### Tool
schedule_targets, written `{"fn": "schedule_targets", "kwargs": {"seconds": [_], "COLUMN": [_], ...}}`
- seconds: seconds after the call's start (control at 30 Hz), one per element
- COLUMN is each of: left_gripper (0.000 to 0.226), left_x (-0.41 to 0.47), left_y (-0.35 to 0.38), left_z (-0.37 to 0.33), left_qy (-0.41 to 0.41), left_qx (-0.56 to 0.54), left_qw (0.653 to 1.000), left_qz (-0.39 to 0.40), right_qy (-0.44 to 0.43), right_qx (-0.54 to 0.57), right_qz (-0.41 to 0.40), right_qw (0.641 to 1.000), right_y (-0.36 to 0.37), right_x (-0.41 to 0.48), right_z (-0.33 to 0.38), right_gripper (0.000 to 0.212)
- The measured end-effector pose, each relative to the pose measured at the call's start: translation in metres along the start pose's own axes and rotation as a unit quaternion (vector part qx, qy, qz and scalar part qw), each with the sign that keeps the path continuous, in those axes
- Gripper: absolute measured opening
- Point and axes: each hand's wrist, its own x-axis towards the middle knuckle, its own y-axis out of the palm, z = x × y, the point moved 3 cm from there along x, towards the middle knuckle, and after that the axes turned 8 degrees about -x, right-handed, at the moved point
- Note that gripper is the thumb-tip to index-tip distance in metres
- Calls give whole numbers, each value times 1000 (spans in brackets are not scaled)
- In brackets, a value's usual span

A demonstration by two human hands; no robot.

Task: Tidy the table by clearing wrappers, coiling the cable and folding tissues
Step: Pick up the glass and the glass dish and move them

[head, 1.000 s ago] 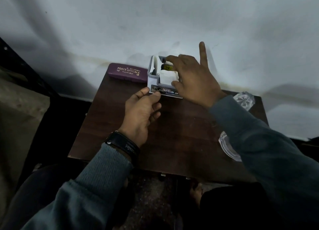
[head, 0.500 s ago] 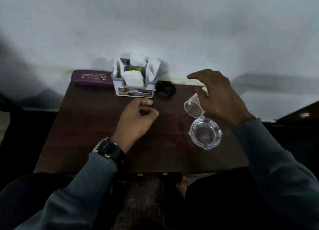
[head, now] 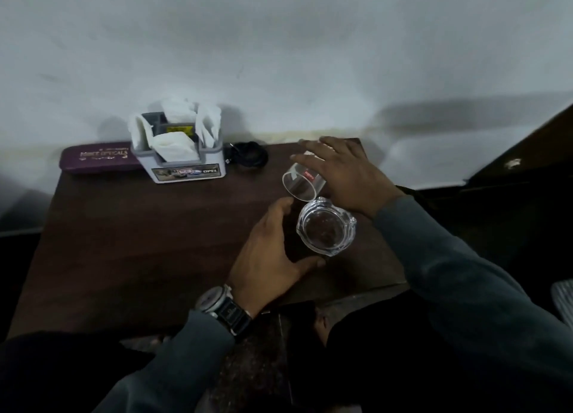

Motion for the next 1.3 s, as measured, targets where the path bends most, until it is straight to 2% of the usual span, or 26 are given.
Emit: {"fn": "schedule_targets", "kwargs": {"seconds": [0.13, 0.3, 0.43, 0.6, 0.83, 1.0, 1.13, 1.3], "left_gripper": [109, 119, 136, 140, 126, 115, 108, 107], "left_x": [1, 6, 10, 15, 16, 14, 17, 47], "left_y": [15, 29, 45, 54, 54, 47, 35, 15], "left_z": [1, -1, 0, -1, -3, -1, -7, -13], "left_qy": [15, 35, 15, 12, 11, 13, 21, 24], "left_qx": [-17, -58, -60, -76, -93, -82, -67, -58], "left_qw": [1000, 997, 997, 993, 991, 990, 985, 979], "left_qz": [4, -29, -51, -85, -91, -110, -156, -196], "right_qy": [-6, -7, -5, -3, 12, 90, 201, 342], "right_qx": [11, 8, 22, 21, 7, 108, 248, 401], "right_qz": [-5, -27, -36, -45, -66, -116, -193, -327], "right_qw": [1000, 1000, 999, 999, 998, 983, 928, 784], "right_y": [5, 13, 11, 8, 8, 1, -10, -28], "right_x": [5, 8, 8, 8, 10, 4, -10, -28], "right_z": [1, 1, 4, 6, 4, -15, -27, -29], "right_gripper": [82, 73, 64, 56, 59, 69, 75, 76]}}
